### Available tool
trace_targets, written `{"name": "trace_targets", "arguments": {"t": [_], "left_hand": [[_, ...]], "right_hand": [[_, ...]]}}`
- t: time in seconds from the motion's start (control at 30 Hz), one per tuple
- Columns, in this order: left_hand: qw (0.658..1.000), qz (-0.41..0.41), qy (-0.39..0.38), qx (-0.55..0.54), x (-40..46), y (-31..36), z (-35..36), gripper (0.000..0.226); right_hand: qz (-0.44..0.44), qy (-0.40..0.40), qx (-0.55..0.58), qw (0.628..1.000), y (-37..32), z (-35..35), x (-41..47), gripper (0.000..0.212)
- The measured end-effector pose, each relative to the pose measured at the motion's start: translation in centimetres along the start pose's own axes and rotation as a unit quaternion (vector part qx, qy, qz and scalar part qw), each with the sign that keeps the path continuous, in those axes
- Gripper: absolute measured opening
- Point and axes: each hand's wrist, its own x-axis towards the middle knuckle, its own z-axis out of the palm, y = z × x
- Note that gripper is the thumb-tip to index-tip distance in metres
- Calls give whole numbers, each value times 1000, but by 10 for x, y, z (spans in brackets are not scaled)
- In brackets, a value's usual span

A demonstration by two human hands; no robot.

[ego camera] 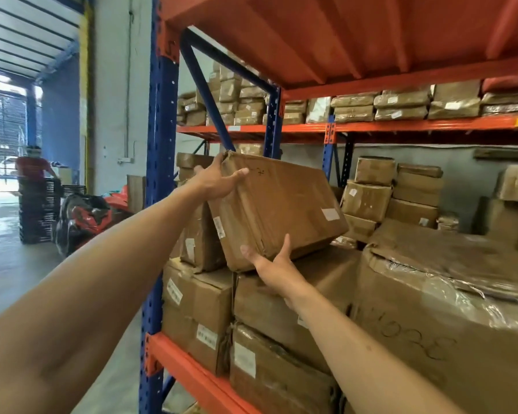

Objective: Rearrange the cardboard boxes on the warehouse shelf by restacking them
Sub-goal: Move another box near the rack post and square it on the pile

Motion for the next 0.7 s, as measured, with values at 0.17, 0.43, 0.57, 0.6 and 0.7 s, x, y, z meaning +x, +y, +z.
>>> {"name": "trace_targets", "arguments": {"t": [0.17, 0.43, 0.57, 0.6, 0.7], "left_hand": [[999, -22, -19, -39, 29, -1, -6, 119], [976, -94, -182, -73, 53, 8, -26, 103], [974, -79, -166, -131, 54, -6, -26, 94], [975, -65, -157, -145, 50, -7, -26, 90], [979, -19, -121, -163, 50, -10, -20, 87]], "right_hand": [[-39, 51, 84, 994, 2, 13, 24, 126], [-64, 147, 137, 978, 4, 32, 50, 144], [-83, 184, 109, 973, 8, 38, 48, 137], [-86, 192, 105, 972, 7, 39, 47, 136], [-84, 210, 98, 969, 4, 43, 45, 135]]}}
